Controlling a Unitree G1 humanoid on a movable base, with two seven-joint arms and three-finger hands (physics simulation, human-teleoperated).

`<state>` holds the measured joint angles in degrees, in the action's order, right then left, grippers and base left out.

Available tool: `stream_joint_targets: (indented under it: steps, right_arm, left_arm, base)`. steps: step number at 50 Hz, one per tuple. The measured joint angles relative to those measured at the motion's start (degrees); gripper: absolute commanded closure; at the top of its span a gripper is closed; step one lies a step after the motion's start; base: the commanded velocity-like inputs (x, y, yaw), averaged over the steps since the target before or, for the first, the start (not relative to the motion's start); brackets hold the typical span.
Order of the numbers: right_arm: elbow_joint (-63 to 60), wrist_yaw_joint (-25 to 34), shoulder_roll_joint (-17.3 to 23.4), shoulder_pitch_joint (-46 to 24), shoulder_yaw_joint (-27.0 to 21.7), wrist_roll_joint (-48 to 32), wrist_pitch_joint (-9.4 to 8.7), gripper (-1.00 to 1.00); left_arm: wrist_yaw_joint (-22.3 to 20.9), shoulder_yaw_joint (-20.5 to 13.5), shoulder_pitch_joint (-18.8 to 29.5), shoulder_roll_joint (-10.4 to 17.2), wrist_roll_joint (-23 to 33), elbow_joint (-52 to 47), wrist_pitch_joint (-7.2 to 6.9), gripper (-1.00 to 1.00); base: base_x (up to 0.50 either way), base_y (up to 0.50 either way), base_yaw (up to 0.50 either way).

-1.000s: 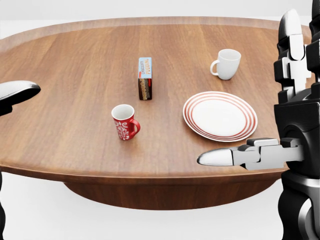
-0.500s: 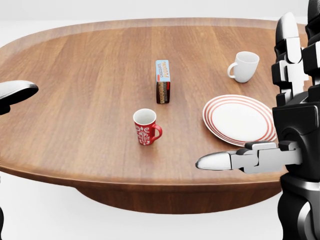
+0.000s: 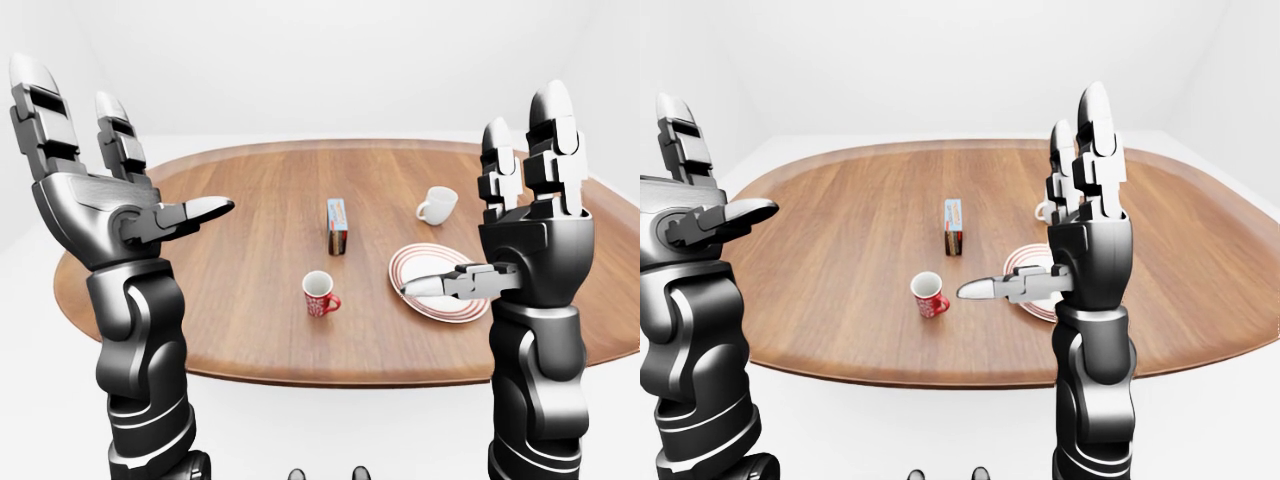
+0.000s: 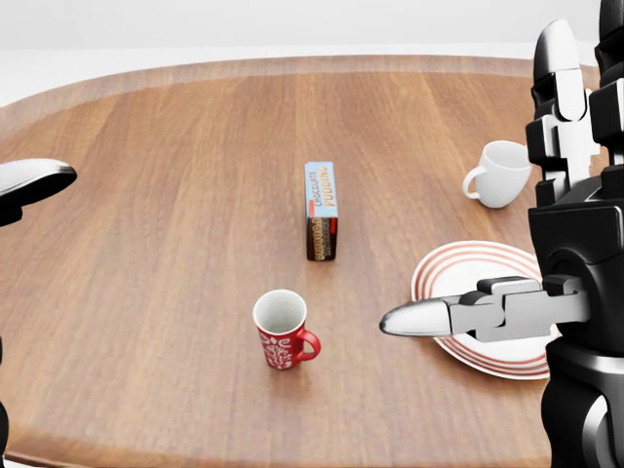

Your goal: Pick up the red mug and put it on the plate

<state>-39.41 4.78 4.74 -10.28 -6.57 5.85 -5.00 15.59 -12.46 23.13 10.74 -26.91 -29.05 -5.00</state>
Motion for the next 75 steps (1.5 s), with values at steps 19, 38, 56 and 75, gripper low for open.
stream_joint_targets:
  steps: [19, 38, 56, 75]
  right_arm:
    - [-0.50, 0.10, -0.05, 0.29, 0.06, 0.15, 0.00, -1.00]
    - [0.14, -0.51, -0.23, 0.25, 0.36, -0.54, 0.00, -1.00]
    - [0.39, 0.48, -0.97, 1.16, 3.69, -5.05, 0.00, -1.00]
    - [-2.30, 12.26, -1.71, 4.38, 20.90, -16.67, 0.00, -1.00]
  left_arm:
    - [0.00, -0.08, -0.32, 0.01, -0.08, -0.44, 0.00, -1.00]
    - [-0.07, -0.42, -0.44, 0.21, -0.29, -0.21, 0.00, -1.00]
    - [0.11, -0.63, -0.29, 0.54, -0.44, -0.24, 0.00, -1.00]
    - [-0.23, -0.53, -0.84, 0.26, 0.36, 0.00, 0.00, -1.00]
  base:
    - [0.50, 0.00, 0.00]
    - [0.29, 0.00, 0.00]
    - [0.00, 0.00, 0.00]
    - [0.00, 0.00, 0.00]
